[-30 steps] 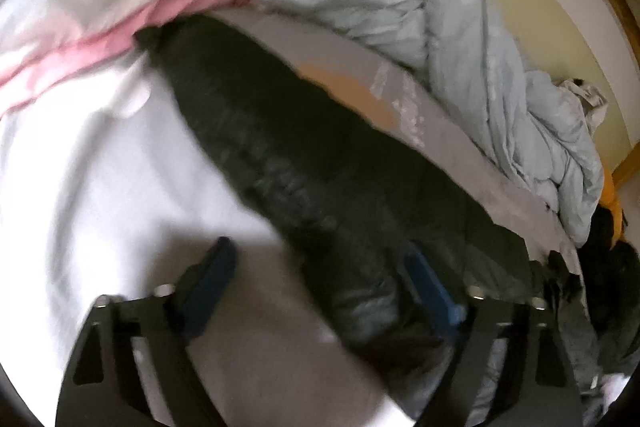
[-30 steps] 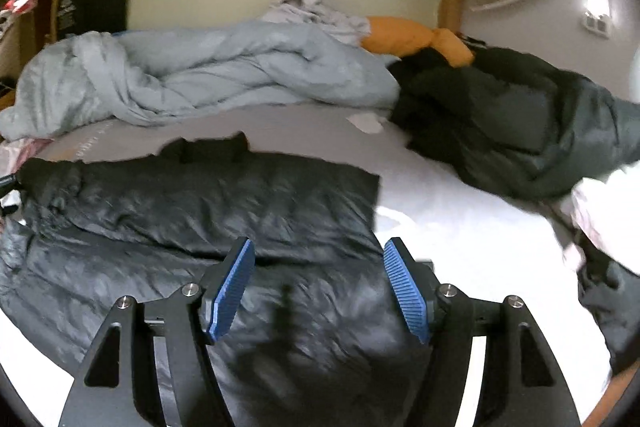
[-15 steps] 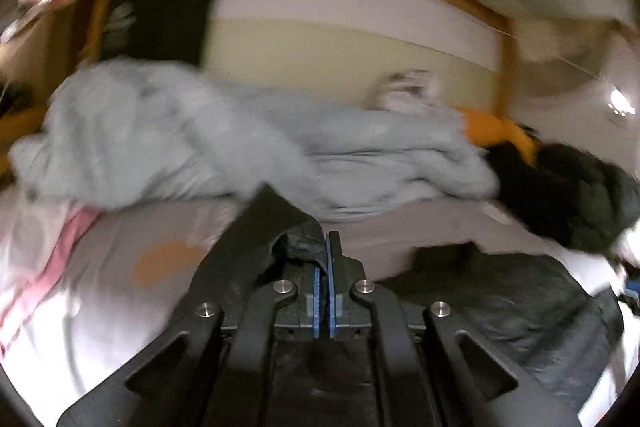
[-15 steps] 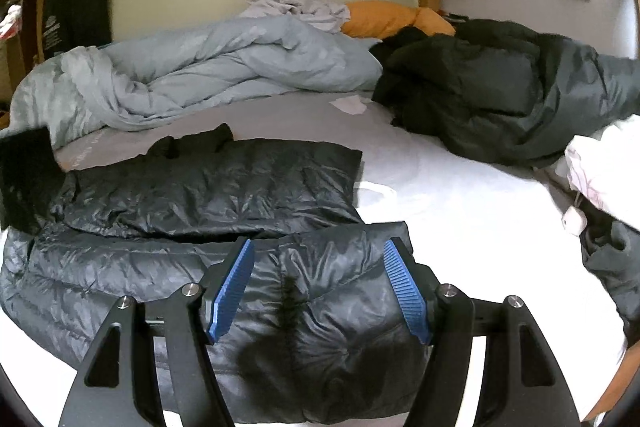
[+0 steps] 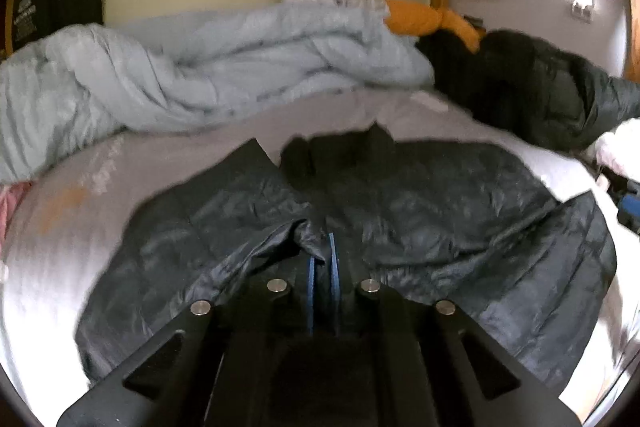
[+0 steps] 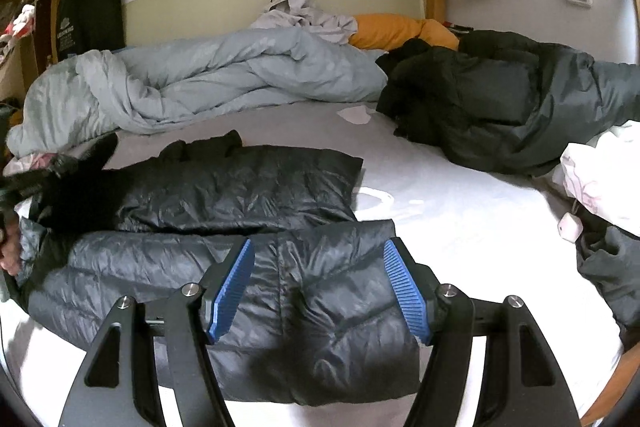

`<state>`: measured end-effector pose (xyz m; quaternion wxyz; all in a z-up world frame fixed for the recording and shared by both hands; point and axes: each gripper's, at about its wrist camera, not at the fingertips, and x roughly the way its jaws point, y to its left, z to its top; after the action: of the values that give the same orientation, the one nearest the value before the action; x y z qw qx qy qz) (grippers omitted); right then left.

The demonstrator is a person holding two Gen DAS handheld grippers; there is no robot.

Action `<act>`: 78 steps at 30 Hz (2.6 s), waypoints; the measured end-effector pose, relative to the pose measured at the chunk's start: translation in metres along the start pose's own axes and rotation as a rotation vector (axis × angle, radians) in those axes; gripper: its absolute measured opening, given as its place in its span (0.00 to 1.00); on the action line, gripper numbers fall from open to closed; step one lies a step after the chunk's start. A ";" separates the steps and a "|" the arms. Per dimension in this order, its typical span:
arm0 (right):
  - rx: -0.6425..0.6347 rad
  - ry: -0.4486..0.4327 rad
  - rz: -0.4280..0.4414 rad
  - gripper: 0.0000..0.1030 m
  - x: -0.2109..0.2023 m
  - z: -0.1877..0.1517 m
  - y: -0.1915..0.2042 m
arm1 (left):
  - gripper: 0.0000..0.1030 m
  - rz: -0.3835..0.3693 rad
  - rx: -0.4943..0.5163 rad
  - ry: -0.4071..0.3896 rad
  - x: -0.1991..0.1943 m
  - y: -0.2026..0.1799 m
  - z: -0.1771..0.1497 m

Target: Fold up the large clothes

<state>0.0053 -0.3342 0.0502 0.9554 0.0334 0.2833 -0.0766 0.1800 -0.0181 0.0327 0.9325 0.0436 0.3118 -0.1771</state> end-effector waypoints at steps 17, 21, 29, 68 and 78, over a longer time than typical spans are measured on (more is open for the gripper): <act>-0.063 -0.041 0.041 0.67 -0.015 0.015 0.042 | 0.80 0.062 -0.053 -0.180 -0.120 0.046 -0.052; -0.113 -0.060 0.086 0.67 -0.020 0.024 0.080 | 0.80 0.074 -0.154 -0.184 -0.127 0.084 -0.050; -0.242 -0.084 0.141 0.68 -0.024 0.027 0.156 | 0.81 0.172 -0.489 -0.018 -0.093 0.169 -0.071; -0.594 -0.071 0.360 0.58 0.014 0.009 0.381 | 0.13 -0.424 -0.356 -0.188 -0.130 0.116 -0.034; -0.476 -0.192 0.177 0.05 0.023 0.049 0.342 | 0.31 -0.259 -0.381 -0.263 -0.135 0.131 -0.043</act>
<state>0.1072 -0.0054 0.0853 0.9618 -0.1749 0.1976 0.0733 0.1024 0.1537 0.0743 0.9259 -0.1965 0.2185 -0.2373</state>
